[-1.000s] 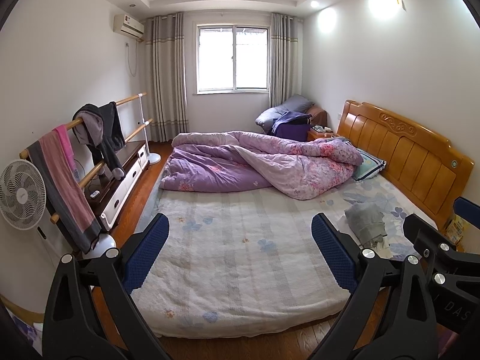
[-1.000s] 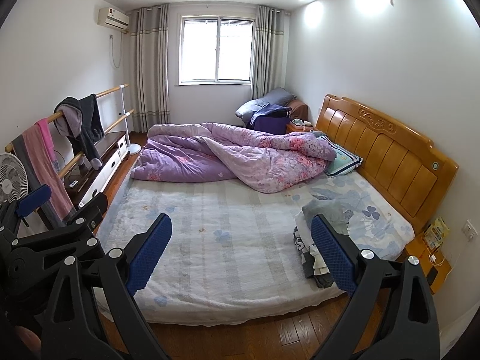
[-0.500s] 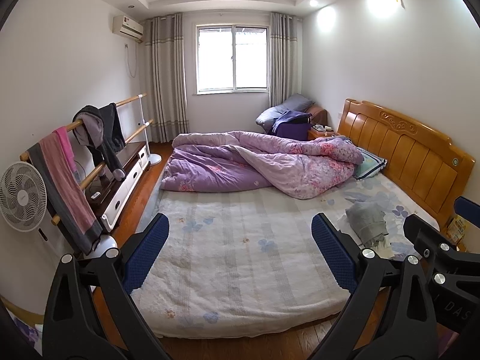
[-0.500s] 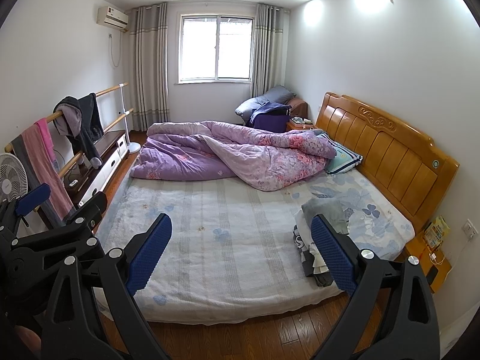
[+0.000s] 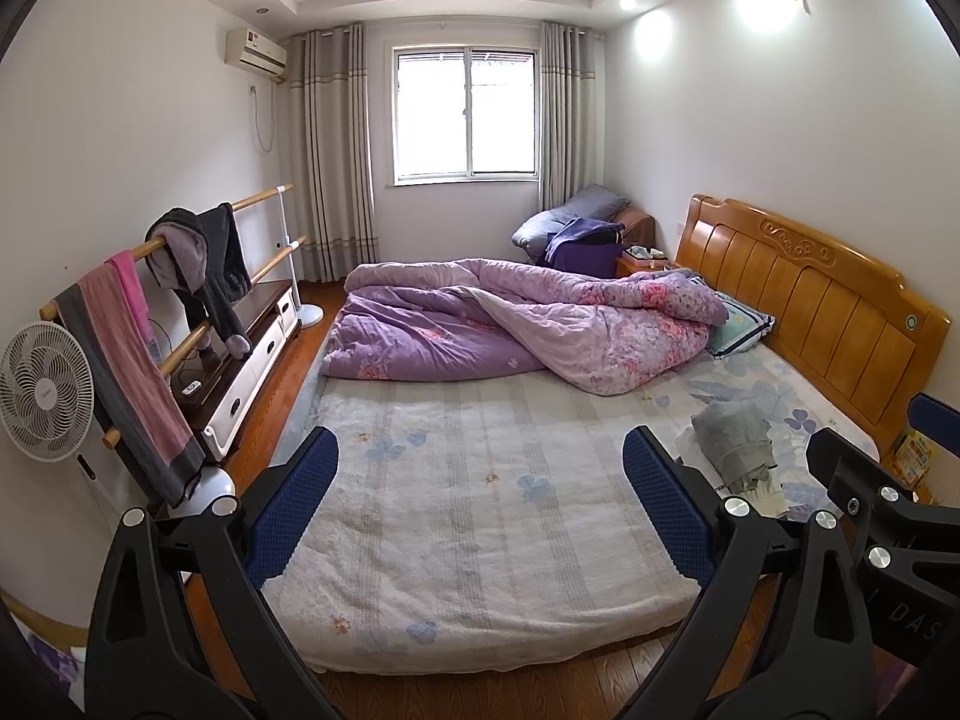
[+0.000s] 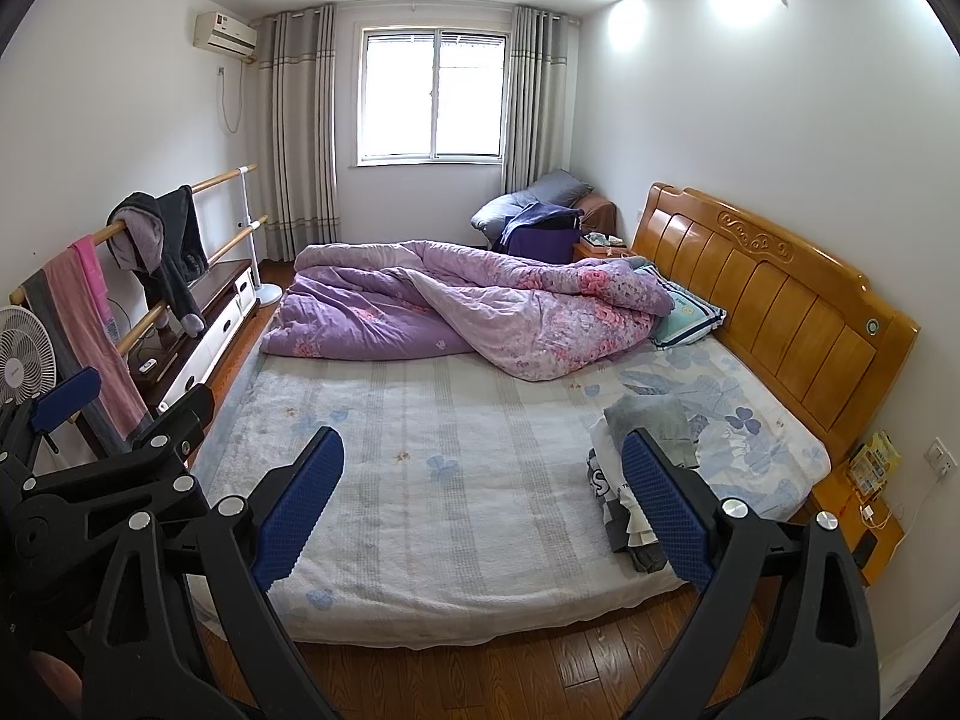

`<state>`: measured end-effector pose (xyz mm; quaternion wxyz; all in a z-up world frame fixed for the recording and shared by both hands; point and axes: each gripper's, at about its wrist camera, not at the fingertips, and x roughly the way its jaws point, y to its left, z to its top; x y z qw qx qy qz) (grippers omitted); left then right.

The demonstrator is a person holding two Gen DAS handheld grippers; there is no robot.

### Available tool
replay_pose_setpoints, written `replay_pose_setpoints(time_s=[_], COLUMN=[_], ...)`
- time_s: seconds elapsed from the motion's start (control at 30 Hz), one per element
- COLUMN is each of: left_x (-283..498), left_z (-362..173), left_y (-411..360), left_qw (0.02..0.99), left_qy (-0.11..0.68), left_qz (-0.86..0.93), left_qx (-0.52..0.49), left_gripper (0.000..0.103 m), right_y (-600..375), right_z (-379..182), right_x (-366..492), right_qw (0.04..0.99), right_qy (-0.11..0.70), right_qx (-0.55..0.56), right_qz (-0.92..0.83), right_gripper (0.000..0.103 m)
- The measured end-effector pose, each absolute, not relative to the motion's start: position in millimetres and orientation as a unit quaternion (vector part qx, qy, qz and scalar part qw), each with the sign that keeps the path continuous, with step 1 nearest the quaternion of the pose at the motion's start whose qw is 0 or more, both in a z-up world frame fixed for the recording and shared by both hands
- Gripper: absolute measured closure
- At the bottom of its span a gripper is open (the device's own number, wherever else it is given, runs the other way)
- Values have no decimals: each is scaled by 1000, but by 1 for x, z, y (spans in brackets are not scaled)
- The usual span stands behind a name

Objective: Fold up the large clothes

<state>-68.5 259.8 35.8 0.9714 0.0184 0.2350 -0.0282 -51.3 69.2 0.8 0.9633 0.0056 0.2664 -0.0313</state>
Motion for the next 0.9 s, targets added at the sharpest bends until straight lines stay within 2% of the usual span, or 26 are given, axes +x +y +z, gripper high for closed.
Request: replay_pose_setpoints(time_s=[0.9], left_x=[-65], left_z=[37], left_y=[270], left_qw=[971], left_qy=[237], left_qz=[-31], left_qx=[19], left_gripper=[7], right_y=[68], right_z=[0], right_x=[-51], right_qw=[962], right_qy=[270], right_qx=[8], right_qz=[-29], right_gripper=[12])
